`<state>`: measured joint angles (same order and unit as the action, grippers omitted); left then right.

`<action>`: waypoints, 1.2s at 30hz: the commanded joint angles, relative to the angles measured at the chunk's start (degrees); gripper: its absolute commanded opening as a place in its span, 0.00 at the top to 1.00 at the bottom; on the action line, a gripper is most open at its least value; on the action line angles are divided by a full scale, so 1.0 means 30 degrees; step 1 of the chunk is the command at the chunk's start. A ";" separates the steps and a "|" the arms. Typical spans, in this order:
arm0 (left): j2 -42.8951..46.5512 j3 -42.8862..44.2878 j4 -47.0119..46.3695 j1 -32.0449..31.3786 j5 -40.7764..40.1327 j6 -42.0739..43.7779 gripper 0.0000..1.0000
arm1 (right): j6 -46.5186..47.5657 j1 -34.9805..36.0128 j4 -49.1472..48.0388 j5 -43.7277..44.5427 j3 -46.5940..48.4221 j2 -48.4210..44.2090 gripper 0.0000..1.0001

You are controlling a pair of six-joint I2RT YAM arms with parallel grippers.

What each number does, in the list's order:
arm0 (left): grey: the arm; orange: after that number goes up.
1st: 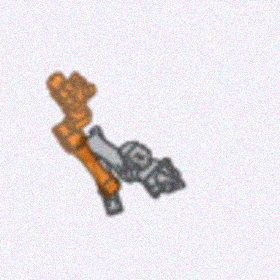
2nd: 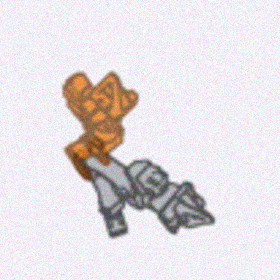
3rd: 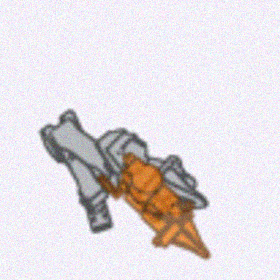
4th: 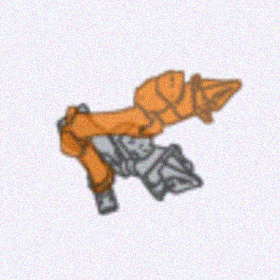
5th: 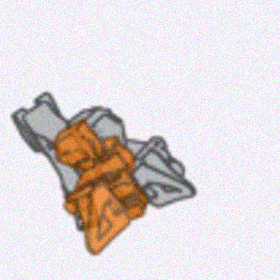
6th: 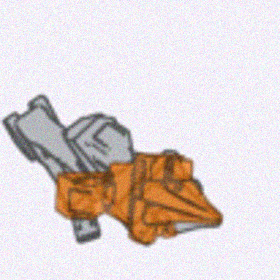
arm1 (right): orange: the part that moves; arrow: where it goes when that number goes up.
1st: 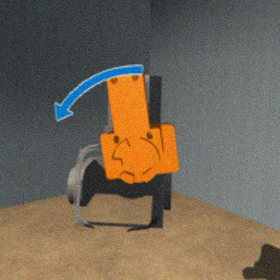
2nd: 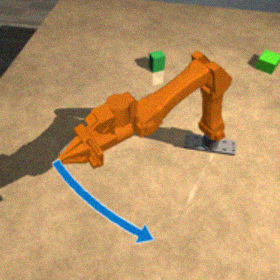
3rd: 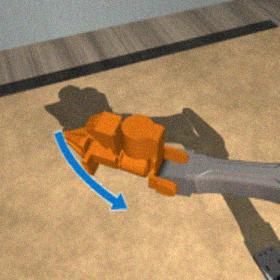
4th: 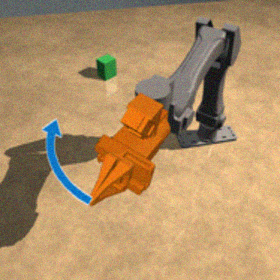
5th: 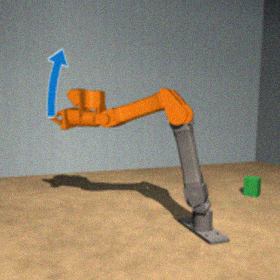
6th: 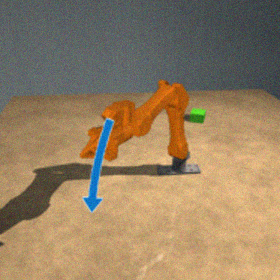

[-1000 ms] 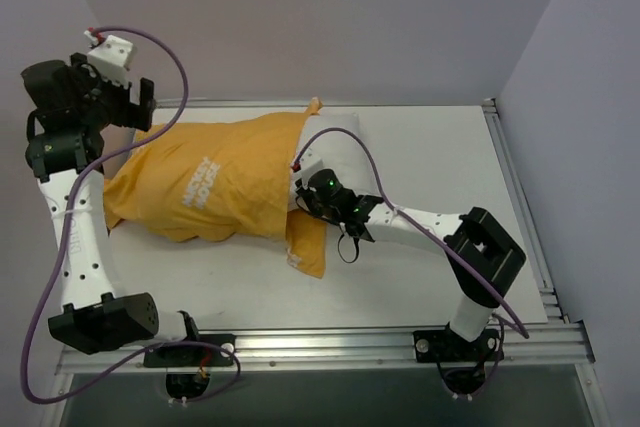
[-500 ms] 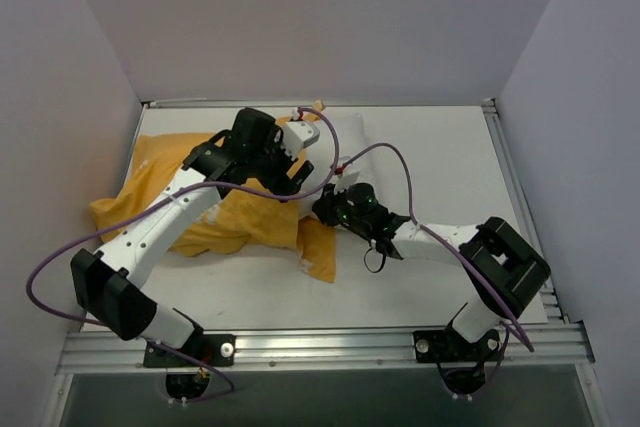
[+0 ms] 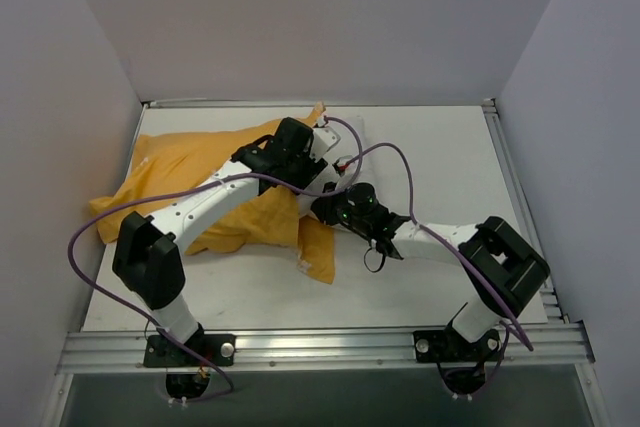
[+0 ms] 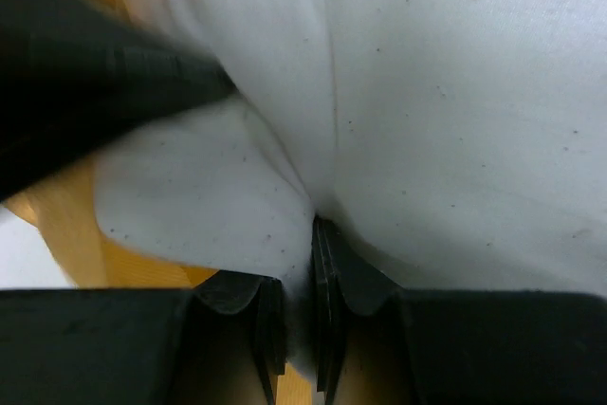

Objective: Remove the pillowcase from the pillow

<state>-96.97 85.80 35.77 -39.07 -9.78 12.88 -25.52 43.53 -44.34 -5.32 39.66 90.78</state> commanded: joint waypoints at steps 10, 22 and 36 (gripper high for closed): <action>0.2235 -0.0621 -0.0527 0.0308 -0.1572 0.1037 0.84 | -0.0460 -0.1033 0.3382 0.0836 -0.0300 -0.2897 1.00; 0.3669 -0.1874 -0.0114 0.3354 -0.0548 0.2704 0.98 | -0.0693 -0.6623 0.7712 0.0397 -0.1938 -0.6583 1.00; 0.5895 -0.5600 -0.0500 0.5875 0.1000 0.5138 0.98 | 0.0741 -1.5122 1.2638 -0.0656 -0.1357 -1.1305 1.00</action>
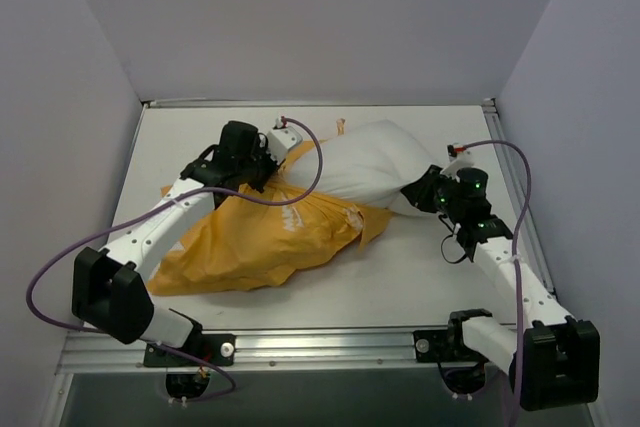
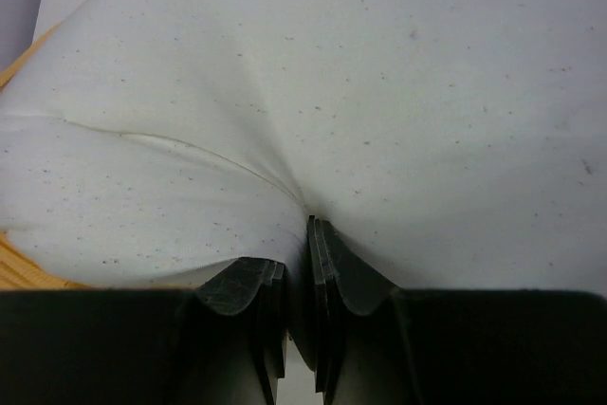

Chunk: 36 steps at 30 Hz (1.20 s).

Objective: Remove the pillowcase from the pillow

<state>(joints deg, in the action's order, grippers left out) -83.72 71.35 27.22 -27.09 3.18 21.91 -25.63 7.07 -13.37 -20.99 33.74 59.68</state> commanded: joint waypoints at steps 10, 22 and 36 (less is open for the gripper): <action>0.1774 -0.0434 0.2849 0.2113 -0.1795 0.3440 0.98 | 0.2096 -0.2148 0.5743 0.6236 0.1908 -0.2694 1.00; 0.1897 0.3916 0.6977 0.0713 0.4791 0.4417 0.53 | -0.0155 0.3234 0.3754 0.6352 0.2786 -0.0237 1.00; 0.1240 0.9455 1.2016 -0.7453 0.4865 1.1598 0.00 | -0.1946 0.6754 0.1438 0.5271 0.7149 0.4392 1.00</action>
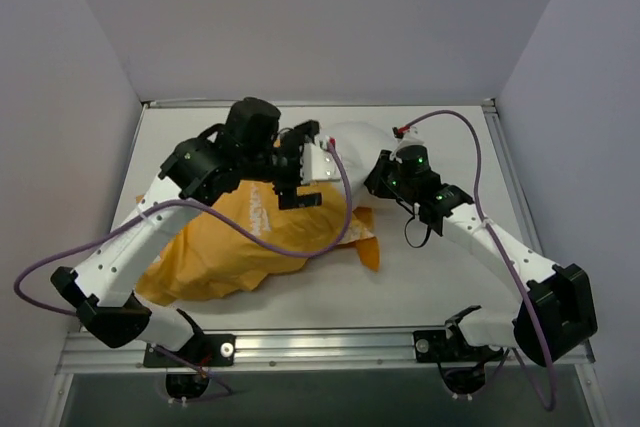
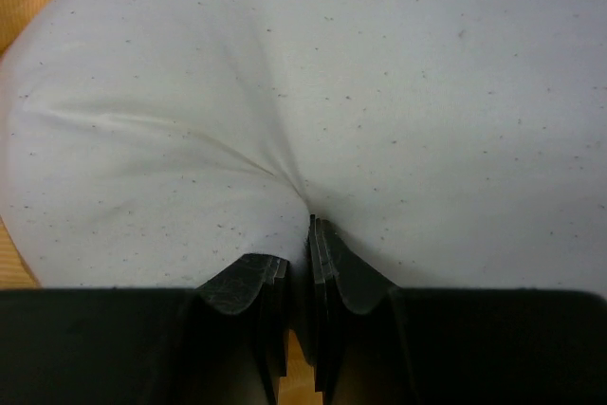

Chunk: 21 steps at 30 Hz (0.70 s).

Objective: Remove the pillowcase from the pillow

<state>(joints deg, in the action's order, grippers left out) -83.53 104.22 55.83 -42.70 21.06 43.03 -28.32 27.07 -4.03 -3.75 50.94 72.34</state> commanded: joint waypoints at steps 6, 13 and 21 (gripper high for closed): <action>0.2561 -0.9363 -0.1991 -0.8616 -0.6369 0.9414 0.14 | -0.1254 0.0088 -0.2053 -0.1473 0.2152 0.0966 1.00; 0.0774 -1.4288 -1.2857 -0.9674 -1.0703 1.2928 0.04 | -0.1547 0.0088 -0.3108 -0.2235 0.1478 0.1142 1.00; -0.1248 -1.3970 -1.9043 -0.9557 -1.1766 1.2406 0.05 | -0.1606 0.0088 -0.3899 -0.2881 0.0454 0.1024 1.00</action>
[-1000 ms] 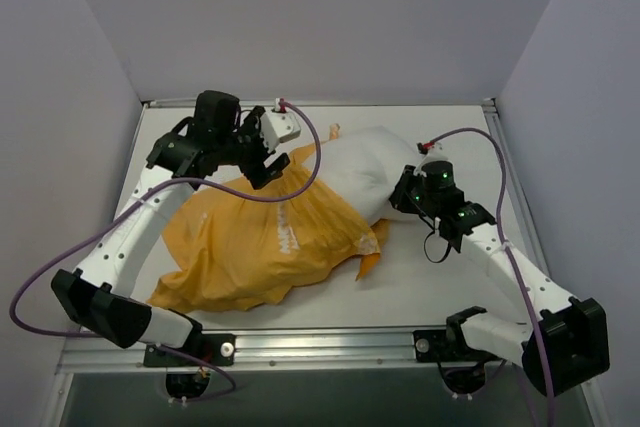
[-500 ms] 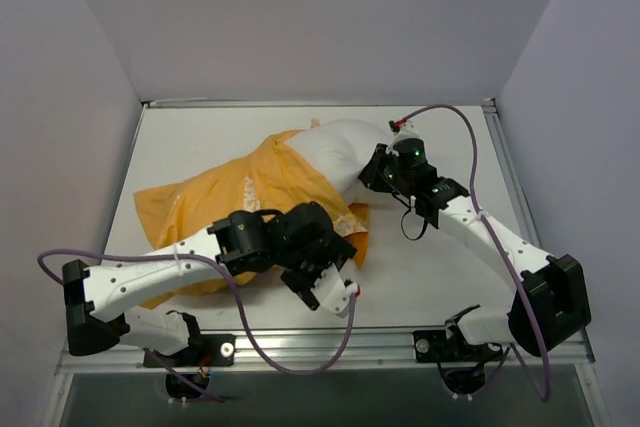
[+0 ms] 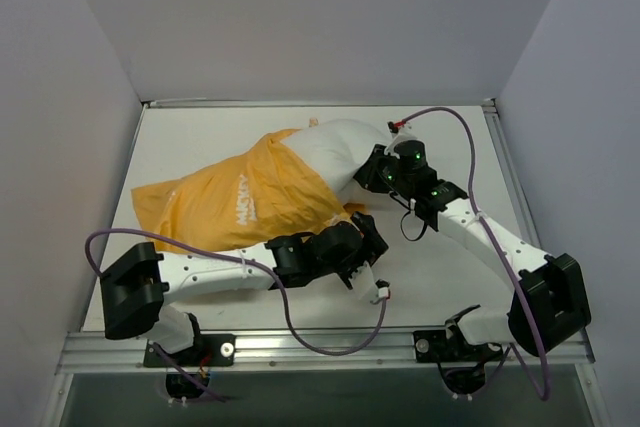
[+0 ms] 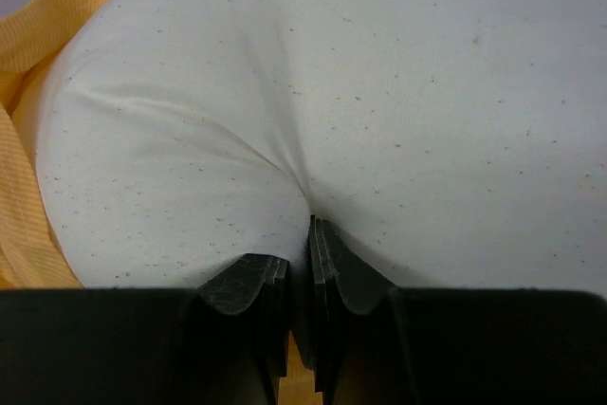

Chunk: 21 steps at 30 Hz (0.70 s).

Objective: Remove the pillowcase from the pillow

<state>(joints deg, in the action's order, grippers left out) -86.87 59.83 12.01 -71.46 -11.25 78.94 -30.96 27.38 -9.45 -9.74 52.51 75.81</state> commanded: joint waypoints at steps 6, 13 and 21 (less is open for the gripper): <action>-0.1420 0.1851 -0.2426 0.0528 -0.0675 -0.0704 0.06 | -0.0549 -0.0043 -0.2298 -0.0944 -0.0277 -0.0309 1.00; -0.2567 0.2880 0.0361 0.1319 -0.1905 -0.1791 0.16 | -0.0373 -0.0657 -0.2210 -0.1148 -0.0364 -0.0368 1.00; -0.0583 0.1999 0.4390 0.3047 -0.1031 -0.1084 0.98 | 0.1177 -0.3317 -0.0543 0.0137 -0.0628 -0.1303 1.00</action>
<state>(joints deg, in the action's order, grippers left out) -94.35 66.02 15.68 -63.81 -16.10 76.27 -29.45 21.98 -10.72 -13.32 50.72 75.59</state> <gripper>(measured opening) 0.035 0.114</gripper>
